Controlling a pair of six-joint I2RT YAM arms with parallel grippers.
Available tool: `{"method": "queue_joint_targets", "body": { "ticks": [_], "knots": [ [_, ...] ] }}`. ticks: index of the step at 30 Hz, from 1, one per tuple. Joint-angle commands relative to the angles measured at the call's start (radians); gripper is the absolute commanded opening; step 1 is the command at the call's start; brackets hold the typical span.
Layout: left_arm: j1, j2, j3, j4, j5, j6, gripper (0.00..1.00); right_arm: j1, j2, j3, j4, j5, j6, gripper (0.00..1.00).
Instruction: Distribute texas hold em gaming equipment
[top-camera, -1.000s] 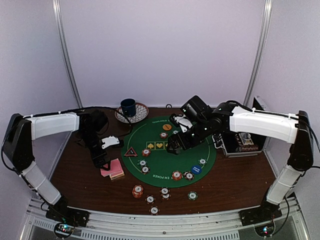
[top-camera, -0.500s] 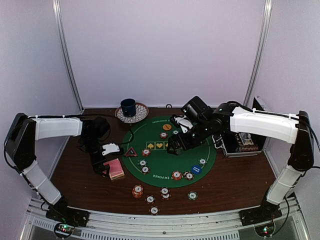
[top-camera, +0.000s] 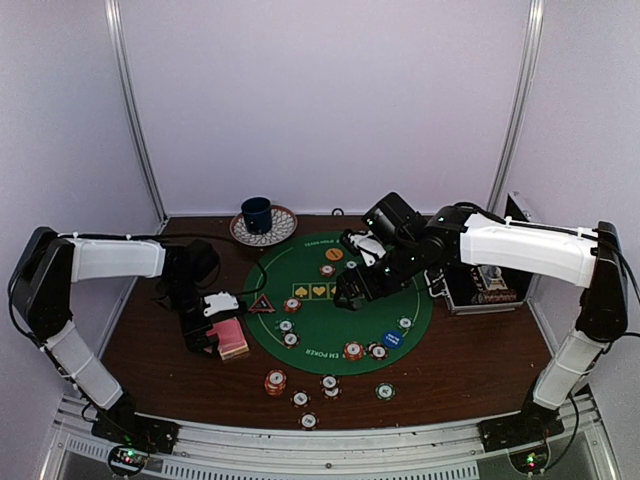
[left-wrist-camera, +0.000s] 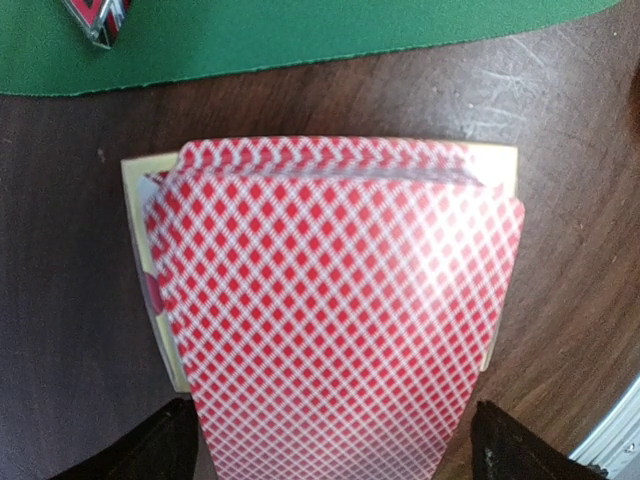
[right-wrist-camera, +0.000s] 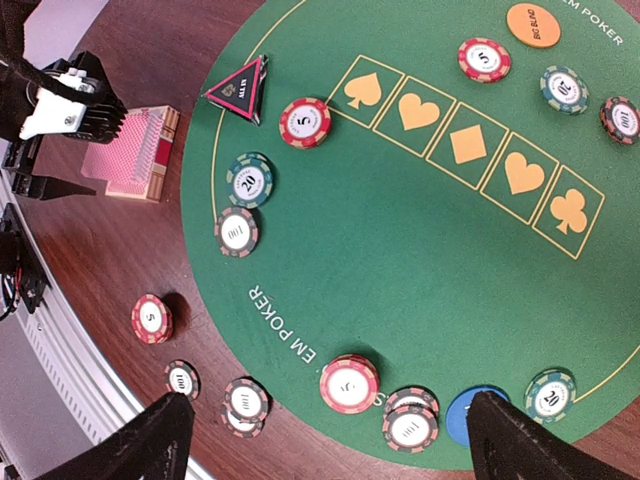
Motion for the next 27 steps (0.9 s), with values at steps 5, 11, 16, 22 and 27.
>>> {"method": "queue_joint_targets", "body": {
  "ticks": [5, 11, 16, 22, 27],
  "knots": [
    [-0.005, -0.023, -0.041, 0.082, -0.031, 0.000, 0.97, -0.008, -0.018, 0.001, -0.002, -0.014, 0.006, 0.99],
    [-0.005, -0.024, -0.066, 0.121, -0.047, 0.007, 0.98, -0.008, -0.016, -0.001, 0.006, -0.028, 0.013, 0.97],
    [-0.005, -0.044, -0.087, 0.151, -0.040, 0.019, 0.97, -0.008, -0.015, -0.005, 0.013, -0.037, 0.016, 0.89],
    [-0.005, -0.059, -0.099, 0.176, -0.036, 0.026, 0.98, -0.007, -0.010, -0.013, 0.025, -0.049, 0.027, 0.83],
    [-0.005, -0.060, -0.103, 0.176, -0.018, 0.030, 0.88, -0.008, -0.010, -0.019, 0.031, -0.058, 0.032, 0.80]
  ]
}}
